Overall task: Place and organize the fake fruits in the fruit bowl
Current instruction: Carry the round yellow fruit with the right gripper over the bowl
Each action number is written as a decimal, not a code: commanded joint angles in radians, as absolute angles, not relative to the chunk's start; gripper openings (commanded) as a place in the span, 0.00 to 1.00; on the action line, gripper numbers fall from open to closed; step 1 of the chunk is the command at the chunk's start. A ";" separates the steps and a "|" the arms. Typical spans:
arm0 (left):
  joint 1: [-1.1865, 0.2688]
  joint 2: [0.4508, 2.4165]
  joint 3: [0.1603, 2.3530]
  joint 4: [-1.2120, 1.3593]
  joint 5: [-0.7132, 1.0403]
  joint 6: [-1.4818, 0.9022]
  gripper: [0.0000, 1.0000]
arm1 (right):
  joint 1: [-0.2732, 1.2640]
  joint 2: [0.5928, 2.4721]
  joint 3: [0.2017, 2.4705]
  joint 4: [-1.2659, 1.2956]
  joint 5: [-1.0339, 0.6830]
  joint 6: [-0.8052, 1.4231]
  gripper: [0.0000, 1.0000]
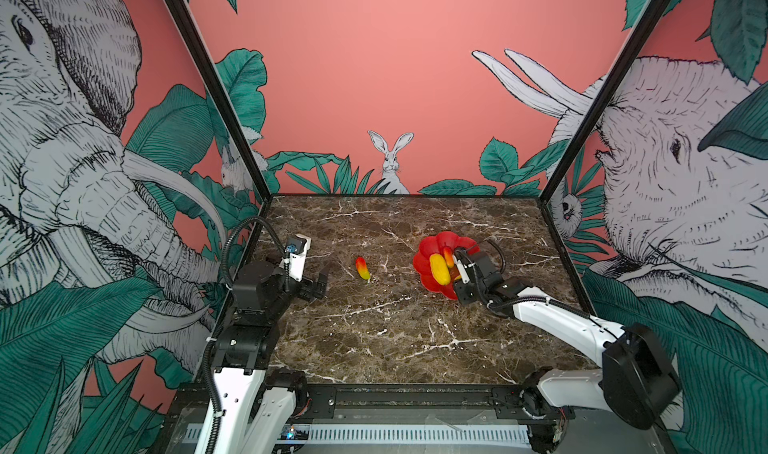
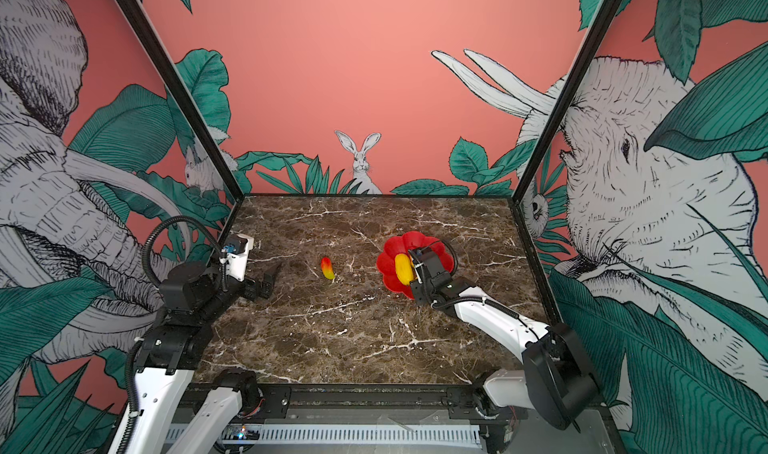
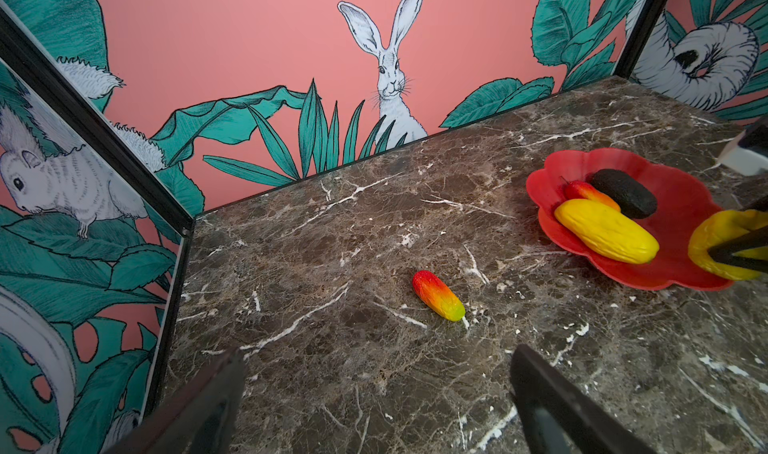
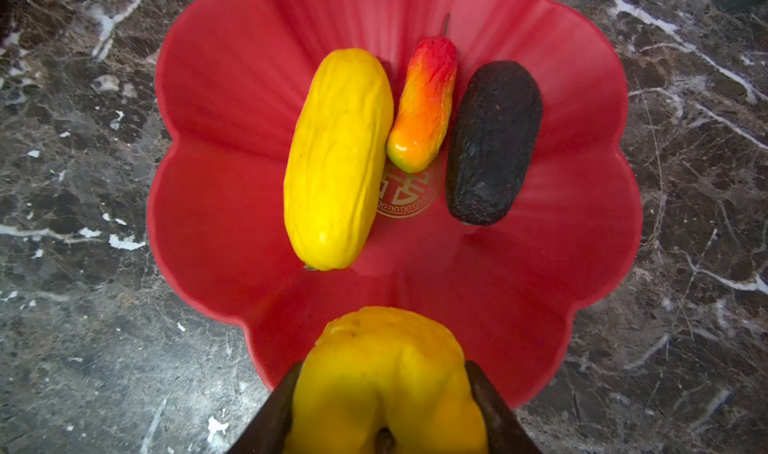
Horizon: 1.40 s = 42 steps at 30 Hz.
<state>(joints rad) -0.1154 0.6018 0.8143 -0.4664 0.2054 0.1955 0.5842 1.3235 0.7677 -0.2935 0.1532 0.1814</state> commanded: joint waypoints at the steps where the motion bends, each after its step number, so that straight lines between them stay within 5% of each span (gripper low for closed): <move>1: -0.115 0.599 0.803 -0.463 0.215 0.203 1.00 | 0.580 1.346 0.790 -0.248 0.161 0.193 0.45; 42: -0.114 0.606 0.802 -0.463 0.221 0.204 1.00 | 0.479 1.585 0.923 -0.112 0.153 0.094 0.48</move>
<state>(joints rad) -0.1154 0.6079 0.8143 -0.4664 0.2062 0.1955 0.4866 1.5726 0.8974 -0.1596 0.1555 0.0975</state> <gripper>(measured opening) 0.996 0.505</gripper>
